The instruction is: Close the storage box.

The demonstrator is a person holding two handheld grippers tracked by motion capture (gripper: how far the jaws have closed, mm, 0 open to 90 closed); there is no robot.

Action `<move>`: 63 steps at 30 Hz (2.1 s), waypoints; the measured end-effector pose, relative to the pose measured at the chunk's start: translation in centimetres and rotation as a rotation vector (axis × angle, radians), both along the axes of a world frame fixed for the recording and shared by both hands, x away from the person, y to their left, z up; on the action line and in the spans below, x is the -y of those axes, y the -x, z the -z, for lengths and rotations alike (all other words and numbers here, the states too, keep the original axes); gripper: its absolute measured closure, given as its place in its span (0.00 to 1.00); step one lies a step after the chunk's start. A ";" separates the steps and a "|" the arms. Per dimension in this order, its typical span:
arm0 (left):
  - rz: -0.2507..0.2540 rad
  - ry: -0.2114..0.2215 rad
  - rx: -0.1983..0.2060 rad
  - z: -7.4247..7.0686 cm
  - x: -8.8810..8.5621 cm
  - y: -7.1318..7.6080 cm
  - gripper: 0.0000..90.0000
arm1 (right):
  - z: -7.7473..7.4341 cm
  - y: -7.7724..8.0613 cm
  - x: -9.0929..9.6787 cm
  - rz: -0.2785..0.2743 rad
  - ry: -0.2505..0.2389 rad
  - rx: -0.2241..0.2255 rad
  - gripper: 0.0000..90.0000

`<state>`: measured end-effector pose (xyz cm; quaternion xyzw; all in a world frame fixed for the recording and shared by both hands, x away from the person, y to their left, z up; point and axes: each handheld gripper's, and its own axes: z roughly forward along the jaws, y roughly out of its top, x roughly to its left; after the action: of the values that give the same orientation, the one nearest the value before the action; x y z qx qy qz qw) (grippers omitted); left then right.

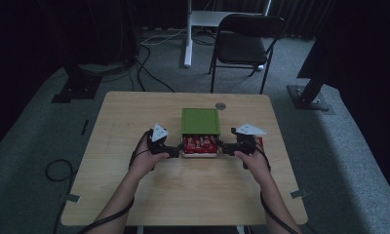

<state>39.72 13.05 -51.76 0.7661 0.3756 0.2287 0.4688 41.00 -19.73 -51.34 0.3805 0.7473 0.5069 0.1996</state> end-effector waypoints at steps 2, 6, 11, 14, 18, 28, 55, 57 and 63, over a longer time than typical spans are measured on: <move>-0.003 -0.003 0.001 0.0 0.0 -0.1 0.04 | 0.0 -0.1 0.0 0.003 -0.001 0.000 0.12; -0.009 -0.011 0.004 0.0 0.1 -0.1 0.04 | 0.0 -0.1 -0.1 0.011 -0.003 -0.005 0.12; -0.016 -0.020 0.005 0.0 0.3 -0.2 0.04 | 0.1 -0.3 -0.1 0.023 -0.005 -0.002 0.12; -0.015 -0.024 0.003 0.1 0.3 -0.3 0.04 | 0.1 -0.3 -0.1 0.027 -0.012 -0.006 0.12; -0.019 -0.026 0.003 0.1 0.4 -0.4 0.04 | 0.2 -0.3 -0.2 0.027 -0.011 -0.005 0.12; -0.010 -0.018 0.006 -0.1 0.5 -0.2 0.04 | 0.4 -0.1 -0.5 0.026 -0.011 -0.002 0.12; -0.008 0.001 0.010 -0.5 -1.3 2.1 0.04 | -0.4 1.6 0.9 0.044 -0.024 0.008 0.12; -0.009 0.000 0.007 -0.4 -1.4 2.2 0.04 | -0.3 1.7 1.1 0.046 -0.023 0.004 0.12; -0.020 -0.009 0.000 -0.2 -2.0 2.7 0.04 | 0.1 2.1 1.4 0.046 -0.014 -0.001 0.12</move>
<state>37.01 15.08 -51.61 0.7643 0.3822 0.2353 0.4631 38.93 -21.14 -51.45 0.3993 0.7349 0.5073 0.2079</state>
